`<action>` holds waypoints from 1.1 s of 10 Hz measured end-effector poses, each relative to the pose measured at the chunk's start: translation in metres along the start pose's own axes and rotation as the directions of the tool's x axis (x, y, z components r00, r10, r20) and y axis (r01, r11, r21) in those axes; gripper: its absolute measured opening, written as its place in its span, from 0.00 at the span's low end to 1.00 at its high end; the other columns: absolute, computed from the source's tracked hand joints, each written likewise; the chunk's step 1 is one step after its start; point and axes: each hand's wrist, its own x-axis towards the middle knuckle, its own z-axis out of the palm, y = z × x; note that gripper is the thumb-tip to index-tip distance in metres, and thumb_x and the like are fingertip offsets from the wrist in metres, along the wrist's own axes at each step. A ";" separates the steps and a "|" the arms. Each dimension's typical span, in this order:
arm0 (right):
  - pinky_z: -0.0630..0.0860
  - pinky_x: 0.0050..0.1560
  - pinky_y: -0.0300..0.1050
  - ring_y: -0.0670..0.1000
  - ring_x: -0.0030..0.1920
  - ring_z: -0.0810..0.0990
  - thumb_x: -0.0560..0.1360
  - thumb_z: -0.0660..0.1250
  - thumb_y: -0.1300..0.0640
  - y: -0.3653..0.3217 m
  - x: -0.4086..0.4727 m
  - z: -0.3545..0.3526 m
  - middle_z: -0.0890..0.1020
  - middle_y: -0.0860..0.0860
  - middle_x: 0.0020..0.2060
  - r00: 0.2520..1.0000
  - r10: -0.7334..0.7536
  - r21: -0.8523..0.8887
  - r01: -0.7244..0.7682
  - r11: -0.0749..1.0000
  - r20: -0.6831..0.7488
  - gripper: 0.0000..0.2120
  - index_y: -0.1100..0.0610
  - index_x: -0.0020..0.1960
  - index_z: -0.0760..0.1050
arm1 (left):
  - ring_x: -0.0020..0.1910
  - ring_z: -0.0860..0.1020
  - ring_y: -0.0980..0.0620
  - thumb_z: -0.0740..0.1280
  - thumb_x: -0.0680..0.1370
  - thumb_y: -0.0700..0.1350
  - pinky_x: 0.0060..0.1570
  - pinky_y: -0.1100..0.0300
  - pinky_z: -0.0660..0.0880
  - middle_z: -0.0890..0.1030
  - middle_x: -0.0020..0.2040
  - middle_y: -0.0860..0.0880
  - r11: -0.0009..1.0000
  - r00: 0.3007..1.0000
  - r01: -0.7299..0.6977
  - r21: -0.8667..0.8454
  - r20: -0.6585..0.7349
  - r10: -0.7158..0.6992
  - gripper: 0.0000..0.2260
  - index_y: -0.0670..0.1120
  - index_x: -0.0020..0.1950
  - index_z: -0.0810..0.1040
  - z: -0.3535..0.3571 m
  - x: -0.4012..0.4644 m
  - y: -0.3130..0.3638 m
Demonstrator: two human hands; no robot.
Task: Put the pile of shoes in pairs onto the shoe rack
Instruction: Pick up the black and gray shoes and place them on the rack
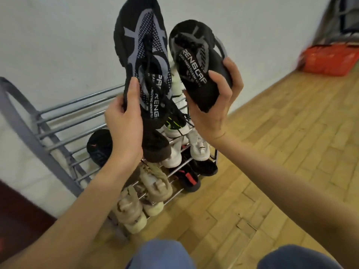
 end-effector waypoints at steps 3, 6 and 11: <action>0.67 0.69 0.58 0.65 0.63 0.66 0.63 0.78 0.72 -0.042 -0.008 0.068 0.66 0.73 0.58 0.993 0.115 0.129 -0.111 0.985 -0.019 0.30 0.58 0.57 0.67 | 0.48 0.80 0.42 0.65 0.75 0.59 0.57 0.43 0.76 0.80 0.48 0.40 0.996 0.982 0.090 -0.028 -0.167 -0.093 0.26 0.34 0.51 0.77 -0.062 0.017 0.009; 0.67 0.70 0.53 0.62 0.65 0.66 0.64 0.78 0.70 -0.061 -0.015 0.109 0.65 0.63 0.62 0.990 0.097 0.202 -0.116 0.972 0.103 0.29 0.57 0.58 0.66 | 0.53 0.82 0.51 0.64 0.79 0.48 0.59 0.48 0.77 0.85 0.47 0.50 0.983 0.955 0.177 -0.037 -0.235 -0.181 0.08 0.47 0.45 0.80 -0.077 0.033 0.022; 0.65 0.68 0.52 0.56 0.62 0.69 0.69 0.72 0.53 -0.075 -0.043 0.112 0.69 0.57 0.60 0.671 0.513 -0.102 -0.552 0.828 0.535 0.32 0.64 0.67 0.63 | 0.66 0.73 0.46 0.67 0.73 0.49 0.66 0.46 0.70 0.74 0.66 0.42 0.912 0.935 0.296 0.283 -0.282 -0.216 0.28 0.40 0.70 0.65 -0.092 0.060 0.017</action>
